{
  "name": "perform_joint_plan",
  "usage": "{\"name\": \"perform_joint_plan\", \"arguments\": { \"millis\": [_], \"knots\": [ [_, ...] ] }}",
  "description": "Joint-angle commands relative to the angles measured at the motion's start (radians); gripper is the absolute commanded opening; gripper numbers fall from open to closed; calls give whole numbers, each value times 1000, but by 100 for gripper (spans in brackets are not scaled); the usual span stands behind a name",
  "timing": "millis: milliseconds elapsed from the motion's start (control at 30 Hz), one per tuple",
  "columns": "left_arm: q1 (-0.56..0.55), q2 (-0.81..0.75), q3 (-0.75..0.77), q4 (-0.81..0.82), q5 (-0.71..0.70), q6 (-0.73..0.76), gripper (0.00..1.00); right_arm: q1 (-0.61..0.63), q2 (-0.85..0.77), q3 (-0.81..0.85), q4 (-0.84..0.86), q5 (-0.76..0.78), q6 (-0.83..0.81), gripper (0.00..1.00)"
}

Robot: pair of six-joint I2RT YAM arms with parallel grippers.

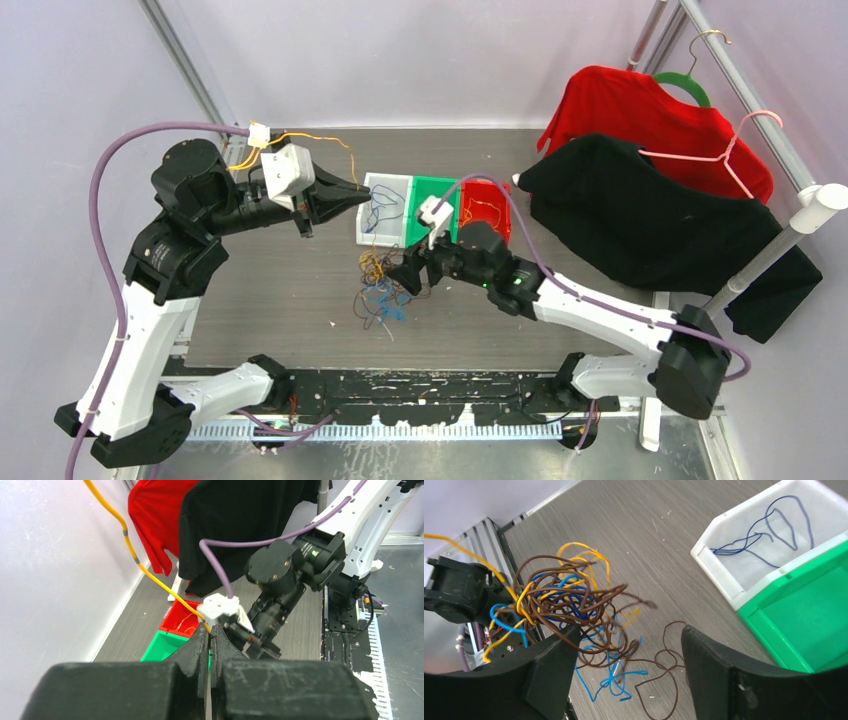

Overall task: Untangle the cables
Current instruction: Untie the cable.

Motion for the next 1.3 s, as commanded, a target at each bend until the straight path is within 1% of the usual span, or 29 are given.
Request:
{"name": "perform_joint_plan", "arguments": {
  "millis": [0, 67, 133, 200, 233, 267, 367, 500, 667, 833, 967, 1000, 1033, 1100, 1167, 1267],
  "knots": [
    [1, 1, 29, 28, 24, -10, 0, 42, 82, 86, 95, 59, -49, 72],
    [1, 1, 33, 26, 23, -10, 0, 61, 121, 95, 155, 63, -28, 59],
    [2, -1, 37, 18, 21, -3, 0, 76, 149, 96, 230, 60, 0, 38],
    [2, -5, 37, 5, 15, 7, 0, 85, 159, 79, 300, 50, 18, 14],
    [2, -8, 37, -3, 12, 16, 0, 87, 154, 61, 335, 51, 28, 4],
    [2, -12, 36, -11, 8, 26, 0, 87, 142, 41, 367, 57, 38, 2],
    [2, -28, 22, -26, -5, 53, 0, 87, 98, -35, 417, 140, 57, 1],
    [2, -41, 16, -31, -23, 69, 0, 87, 41, -92, 391, 309, 60, 1],
    [2, -44, 39, -67, -43, 110, 0, 85, -1, -113, 294, 446, 63, 1],
    [2, -39, 101, -165, -132, 196, 0, 86, -14, -127, 156, 664, 94, 1],
    [2, -45, 155, -241, -280, 286, 0, 81, -16, -132, 44, 720, 102, 1],
    [2, -44, 170, -253, -341, 312, 0, 80, -25, -143, 34, 728, 112, 1],
    [2, -45, 182, -257, -432, 344, 0, 80, -34, -157, 29, 736, 126, 1],
    [2, -51, 187, -236, -566, 403, 0, 80, -63, -182, 9, 756, 157, 1],
    [2, -64, 170, -179, -681, 461, 0, 76, -84, -196, -38, 778, 189, 1],
    [2, -68, 171, -109, -785, 514, 0, 65, -132, -196, -122, 784, 240, 1]
  ]
}}
